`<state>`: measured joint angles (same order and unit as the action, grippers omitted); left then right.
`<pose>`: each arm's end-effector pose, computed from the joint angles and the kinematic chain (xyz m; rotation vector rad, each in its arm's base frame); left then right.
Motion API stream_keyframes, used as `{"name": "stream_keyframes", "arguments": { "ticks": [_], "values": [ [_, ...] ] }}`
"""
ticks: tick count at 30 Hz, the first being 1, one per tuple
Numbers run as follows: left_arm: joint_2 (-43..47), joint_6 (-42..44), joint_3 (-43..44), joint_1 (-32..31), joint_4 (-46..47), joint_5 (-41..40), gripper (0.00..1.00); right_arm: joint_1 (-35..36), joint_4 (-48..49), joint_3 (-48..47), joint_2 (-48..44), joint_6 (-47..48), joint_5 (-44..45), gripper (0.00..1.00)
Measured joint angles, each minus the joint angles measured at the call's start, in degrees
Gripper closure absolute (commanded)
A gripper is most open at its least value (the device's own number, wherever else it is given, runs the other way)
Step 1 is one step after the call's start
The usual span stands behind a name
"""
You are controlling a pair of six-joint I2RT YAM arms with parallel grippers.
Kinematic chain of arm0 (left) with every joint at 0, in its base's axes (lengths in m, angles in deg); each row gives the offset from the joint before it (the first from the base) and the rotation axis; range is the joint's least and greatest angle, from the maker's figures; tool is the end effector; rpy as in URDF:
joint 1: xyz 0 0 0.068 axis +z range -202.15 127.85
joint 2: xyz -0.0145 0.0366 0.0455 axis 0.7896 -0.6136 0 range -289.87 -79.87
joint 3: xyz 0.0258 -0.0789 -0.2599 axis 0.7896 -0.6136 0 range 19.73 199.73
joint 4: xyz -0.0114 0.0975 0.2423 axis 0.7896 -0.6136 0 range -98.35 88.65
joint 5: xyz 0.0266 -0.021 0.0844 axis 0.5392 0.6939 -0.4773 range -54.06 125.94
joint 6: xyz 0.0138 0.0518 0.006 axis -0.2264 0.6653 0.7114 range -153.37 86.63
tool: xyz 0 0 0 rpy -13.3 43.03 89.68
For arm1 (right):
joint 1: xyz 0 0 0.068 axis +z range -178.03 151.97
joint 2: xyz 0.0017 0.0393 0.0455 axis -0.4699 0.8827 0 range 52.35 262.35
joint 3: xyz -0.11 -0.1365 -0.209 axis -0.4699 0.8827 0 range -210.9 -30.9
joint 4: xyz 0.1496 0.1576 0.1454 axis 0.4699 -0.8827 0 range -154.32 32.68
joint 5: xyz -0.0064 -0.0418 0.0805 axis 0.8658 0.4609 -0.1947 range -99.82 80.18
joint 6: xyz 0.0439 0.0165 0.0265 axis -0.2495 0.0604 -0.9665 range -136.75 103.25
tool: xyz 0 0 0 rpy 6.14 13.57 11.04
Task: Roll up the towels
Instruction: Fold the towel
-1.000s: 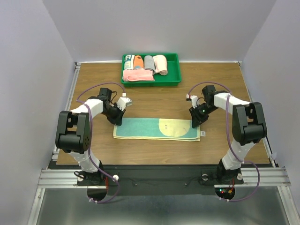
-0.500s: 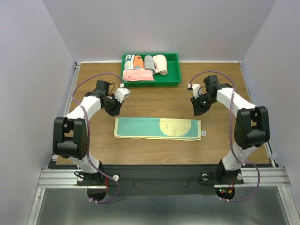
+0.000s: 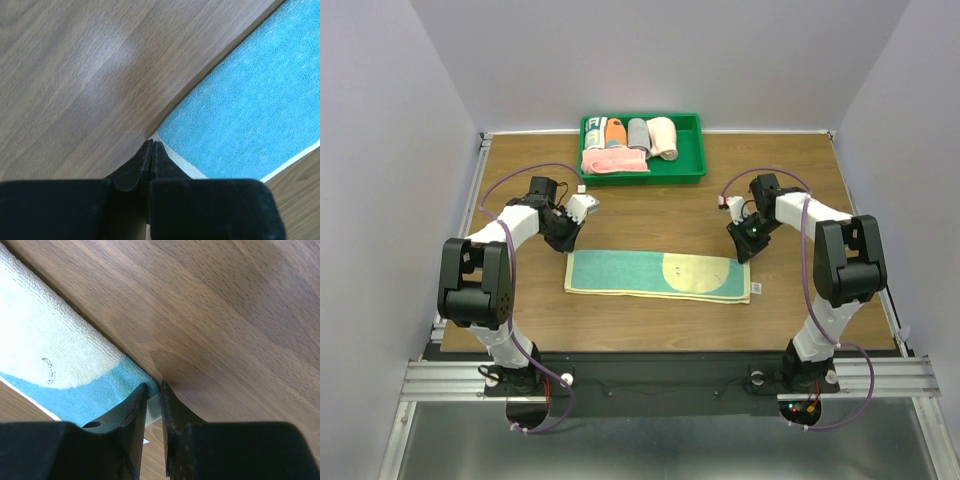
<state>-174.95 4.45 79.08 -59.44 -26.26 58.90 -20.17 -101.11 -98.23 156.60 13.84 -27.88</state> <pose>0.3252 -0.0556 0.1890 1.0943 2.2837 -0.3209 0.3296 0.0566 0.1637 -0.9883 2.7205 0.4047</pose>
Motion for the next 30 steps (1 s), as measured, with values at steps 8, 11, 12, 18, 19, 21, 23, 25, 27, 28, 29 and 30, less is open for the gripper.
{"name": "stream_keyframes", "arguments": {
  "ticks": [8,11,12,18,19,21,23,25,27,28,29,30],
  "values": [
    [1.7,0.0,0.4,0.0,-0.7,0.5,0.94,0.0,0.8,0.7,-0.5,0.3,0.3,0.78],
    [3.4,-0.2,1.8,0.0,-1.5,1.1,0.94,0.0,0.8,0.7,-0.5,0.5,0.3,0.78],
    [3.9,-0.2,2.4,0.0,-1.8,1.3,0.95,0.0,0.8,0.8,-0.6,0.5,0.4,0.80],
    [5.7,-0.2,3.4,-0.5,-3.0,2.1,0.99,0.0,1.0,0.8,-0.6,0.7,0.8,0.89],
    [5.7,-0.2,3.4,-0.5,-3.1,2.1,0.99,0.0,1.0,0.8,-0.6,0.7,0.9,0.89],
    [5.7,-0.2,3.1,-0.7,-3.5,2.1,1.00,0.0,1.0,0.8,-0.6,0.7,1.1,0.89],
    [5.7,-0.3,2.8,-0.9,-3.7,2.1,1.00,0.0,1.0,0.8,-0.6,0.7,1.2,0.89],
    [5.7,-0.3,2.1,-1.4,-3.7,2.1,1.00,0.0,1.0,0.8,-0.6,0.7,1.3,0.89],
    [5.6,-0.4,1.2,-2.1,-3.7,2.1,1.00,0.0,1.1,0.9,-0.6,0.8,1.4,0.89],
    [5.6,-0.4,0.9,-2.5,-3.7,2.1,1.00,0.0,1.3,1.1,-0.7,0.9,1.4,0.89],
    [5.5,-0.5,0.4,-3.0,-3.6,2.3,1.00,0.0,1.4,1.2,-0.9,1.0,1.4,0.89],
    [5.4,-0.6,0.1,-3.3,-3.7,2.4,1.00,0.0,1.5,1.4,-1.0,1.1,1.5,0.89]
  ]
}}
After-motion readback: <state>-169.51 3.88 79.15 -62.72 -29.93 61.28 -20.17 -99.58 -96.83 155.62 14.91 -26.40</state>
